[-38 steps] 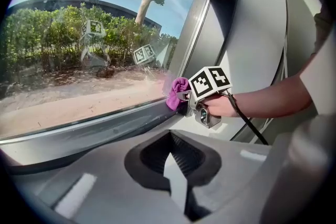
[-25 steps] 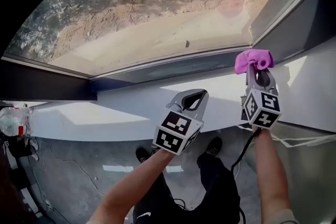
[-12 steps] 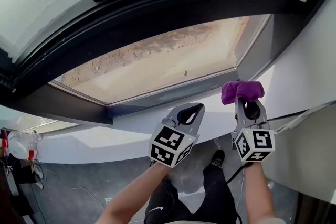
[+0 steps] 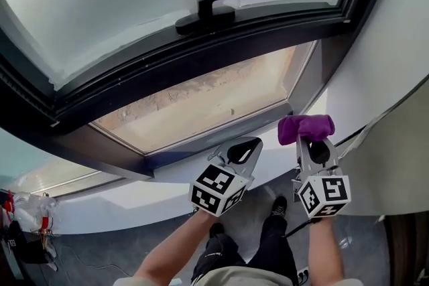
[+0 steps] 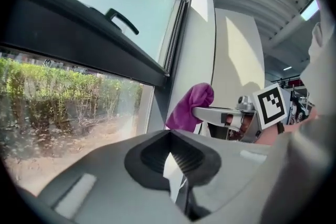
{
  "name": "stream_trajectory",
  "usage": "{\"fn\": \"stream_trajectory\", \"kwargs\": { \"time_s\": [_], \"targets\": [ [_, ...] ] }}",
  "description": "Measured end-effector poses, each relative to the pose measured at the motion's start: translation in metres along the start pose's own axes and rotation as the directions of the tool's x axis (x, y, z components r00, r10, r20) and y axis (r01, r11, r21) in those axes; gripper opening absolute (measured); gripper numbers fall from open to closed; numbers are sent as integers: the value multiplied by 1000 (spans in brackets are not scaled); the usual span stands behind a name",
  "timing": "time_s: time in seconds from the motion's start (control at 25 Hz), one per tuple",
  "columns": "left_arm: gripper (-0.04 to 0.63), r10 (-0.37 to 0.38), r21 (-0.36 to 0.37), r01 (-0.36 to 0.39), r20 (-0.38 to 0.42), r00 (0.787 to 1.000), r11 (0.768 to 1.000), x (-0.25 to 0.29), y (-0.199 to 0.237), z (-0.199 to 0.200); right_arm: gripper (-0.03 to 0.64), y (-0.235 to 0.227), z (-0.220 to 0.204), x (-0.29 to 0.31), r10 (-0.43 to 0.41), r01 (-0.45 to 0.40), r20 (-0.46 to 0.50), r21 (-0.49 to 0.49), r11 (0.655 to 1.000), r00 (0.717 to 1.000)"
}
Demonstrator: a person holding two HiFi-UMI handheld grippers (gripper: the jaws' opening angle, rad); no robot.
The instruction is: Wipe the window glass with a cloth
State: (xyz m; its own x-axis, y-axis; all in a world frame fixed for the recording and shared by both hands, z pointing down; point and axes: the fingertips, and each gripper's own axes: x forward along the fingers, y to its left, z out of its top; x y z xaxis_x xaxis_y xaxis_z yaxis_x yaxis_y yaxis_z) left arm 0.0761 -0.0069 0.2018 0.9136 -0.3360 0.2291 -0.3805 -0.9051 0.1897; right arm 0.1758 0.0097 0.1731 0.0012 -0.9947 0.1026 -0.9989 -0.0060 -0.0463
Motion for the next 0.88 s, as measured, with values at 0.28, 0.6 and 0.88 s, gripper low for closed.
{"fn": "stream_trajectory", "kwargs": {
  "time_s": [0.28,0.6,0.88],
  "targets": [
    [0,-51,24,51,10,999,998,-57,-26,34,104,43,38,-39,-40,39,26,37,999,999],
    [0,-52,30,52,22,998,998,-101,-41,61,104,74,71,-69,-43,41,36,62,997,998],
    [0,-16,28,15,40,999,1000,-120,-48,76,104,89,79,-83,-28,27,14,75,997,1000]
  ]
}}
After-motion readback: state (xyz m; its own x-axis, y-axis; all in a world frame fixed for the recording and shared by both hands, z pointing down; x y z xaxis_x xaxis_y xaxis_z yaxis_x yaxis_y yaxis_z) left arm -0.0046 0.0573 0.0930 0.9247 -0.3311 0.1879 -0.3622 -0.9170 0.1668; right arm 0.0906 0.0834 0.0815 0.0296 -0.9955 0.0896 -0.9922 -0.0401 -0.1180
